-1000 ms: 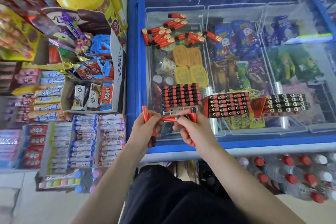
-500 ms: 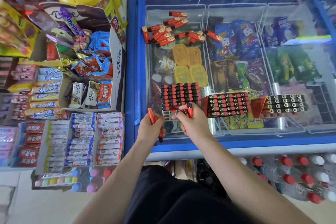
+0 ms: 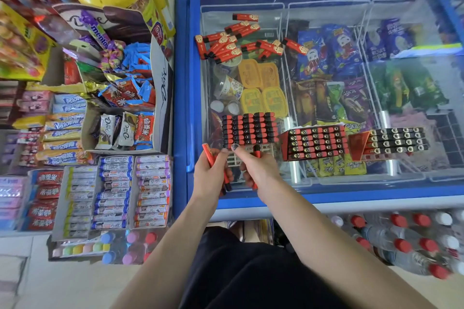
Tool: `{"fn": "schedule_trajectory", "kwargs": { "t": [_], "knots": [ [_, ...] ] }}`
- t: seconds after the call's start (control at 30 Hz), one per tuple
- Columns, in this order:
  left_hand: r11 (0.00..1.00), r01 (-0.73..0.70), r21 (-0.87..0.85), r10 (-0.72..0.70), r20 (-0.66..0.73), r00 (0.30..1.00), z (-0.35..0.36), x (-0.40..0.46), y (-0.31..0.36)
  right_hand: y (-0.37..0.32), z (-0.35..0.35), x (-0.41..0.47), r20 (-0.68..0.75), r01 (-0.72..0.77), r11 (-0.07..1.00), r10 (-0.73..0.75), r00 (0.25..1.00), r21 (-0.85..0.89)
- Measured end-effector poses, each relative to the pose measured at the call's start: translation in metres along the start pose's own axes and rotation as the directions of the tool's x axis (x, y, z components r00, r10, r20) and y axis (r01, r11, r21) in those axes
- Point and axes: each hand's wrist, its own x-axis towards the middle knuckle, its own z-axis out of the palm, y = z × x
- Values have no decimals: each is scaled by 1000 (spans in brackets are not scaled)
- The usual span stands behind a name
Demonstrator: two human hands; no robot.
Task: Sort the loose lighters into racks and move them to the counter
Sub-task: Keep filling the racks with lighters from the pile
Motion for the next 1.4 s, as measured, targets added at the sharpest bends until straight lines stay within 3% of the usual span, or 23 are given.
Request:
{"fn": "schedule_trajectory", "kwargs": {
  "t": [0.1, 0.23, 0.37, 0.47, 0.57, 0.7, 0.87, 0.97, 1.2, 1.4],
  "knots": [
    [999, -25, 39, 24, 6, 1000, 0, -2, 0, 1, -6, -2, 110, -30, 999, 25, 994, 41],
    [996, -45, 83, 46, -11, 999, 2, -3, 1, 7, -18, -5, 223, -55, 946, -18, 975, 320],
    [993, -65, 94, 68, -37, 997, 5, -5, 2, 9, -28, -11, 236, -66, 862, -63, 970, 503],
    [992, -93, 91, 87, 67, 994, 7, -12, 0, 9, -30, -11, 228, -34, 835, -110, 967, 549],
    [984, -128, 121, 100, 219, 971, 8, -20, -4, 8, -29, -13, 185, 18, 826, -147, 972, 563],
    [964, -168, 205, 112, 260, 959, 8, -24, -6, 4, -29, -17, 165, 51, 808, -181, 970, 587],
    [949, -209, 238, 143, 266, 953, 1, -23, -5, 12, -37, -7, 112, 117, 924, -168, 979, 363],
    [927, -246, 282, 169, 272, 947, -4, -23, -7, 14, -47, -7, 149, 130, 943, -182, 972, 305],
    [899, -286, 333, 211, 243, 947, -3, -21, -13, 12, -50, -14, 287, 28, 926, -145, 947, 376],
    [934, -186, 305, 174, 67, 982, -5, -17, -13, 6, -52, -9, 200, 126, 923, -210, 957, 364]
  ]
}}
